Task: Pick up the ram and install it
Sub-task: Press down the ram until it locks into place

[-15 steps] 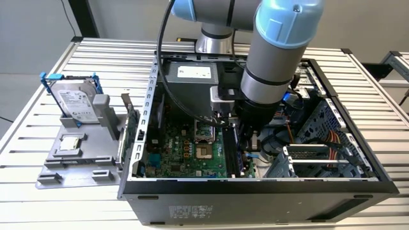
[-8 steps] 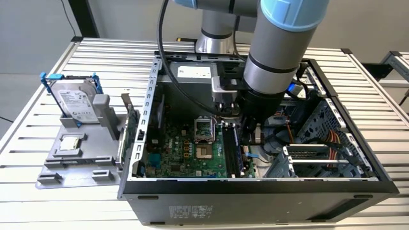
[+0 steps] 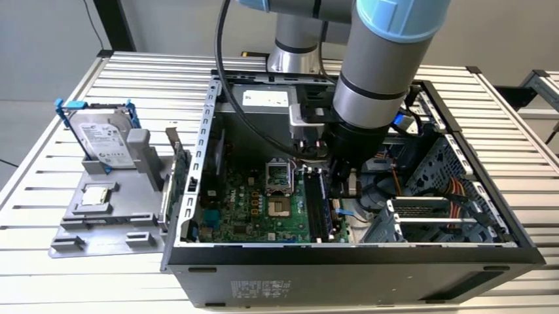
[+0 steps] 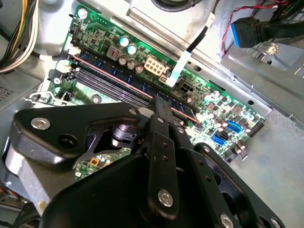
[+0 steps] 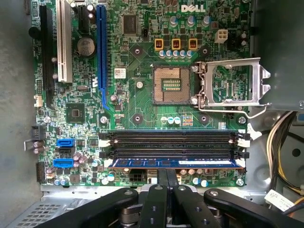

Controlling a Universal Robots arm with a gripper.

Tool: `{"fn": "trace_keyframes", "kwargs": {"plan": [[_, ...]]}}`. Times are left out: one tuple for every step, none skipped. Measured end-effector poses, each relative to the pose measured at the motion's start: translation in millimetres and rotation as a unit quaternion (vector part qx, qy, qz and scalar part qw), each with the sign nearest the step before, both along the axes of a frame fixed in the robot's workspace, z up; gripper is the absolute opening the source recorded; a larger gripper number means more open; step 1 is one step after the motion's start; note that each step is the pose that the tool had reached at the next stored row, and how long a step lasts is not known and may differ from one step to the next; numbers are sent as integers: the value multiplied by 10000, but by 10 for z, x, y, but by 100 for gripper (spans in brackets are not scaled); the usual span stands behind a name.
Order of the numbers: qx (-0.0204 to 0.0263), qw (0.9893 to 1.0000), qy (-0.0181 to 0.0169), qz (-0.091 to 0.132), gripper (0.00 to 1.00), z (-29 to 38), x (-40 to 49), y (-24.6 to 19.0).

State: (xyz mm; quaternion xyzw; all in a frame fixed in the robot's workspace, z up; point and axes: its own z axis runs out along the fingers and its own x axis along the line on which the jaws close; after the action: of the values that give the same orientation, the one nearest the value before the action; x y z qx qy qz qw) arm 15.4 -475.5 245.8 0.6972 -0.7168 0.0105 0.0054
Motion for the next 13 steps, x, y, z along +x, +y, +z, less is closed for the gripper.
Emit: {"fn": "trace_keyframes", "kwargs": {"plan": [[0,10000,0,0,0,0,0,0],[-2,10000,1,0,0,6,0,0],[-2,10000,1,0,0,9,0,0],[0,10000,0,0,0,11,0,0],[-1,10000,0,0,0,16,0,0],[-2,10000,1,0,0,22,0,-1],[-1,10000,0,0,0,30,0,0],[0,10000,0,0,0,40,0,0],[-1,10000,0,0,0,52,0,0],[-1,10000,0,0,0,60,0,0],[-1,10000,0,0,0,80,0,0],[-1,10000,0,0,0,101,0,0],[0,10000,0,0,0,115,0,0]]}}
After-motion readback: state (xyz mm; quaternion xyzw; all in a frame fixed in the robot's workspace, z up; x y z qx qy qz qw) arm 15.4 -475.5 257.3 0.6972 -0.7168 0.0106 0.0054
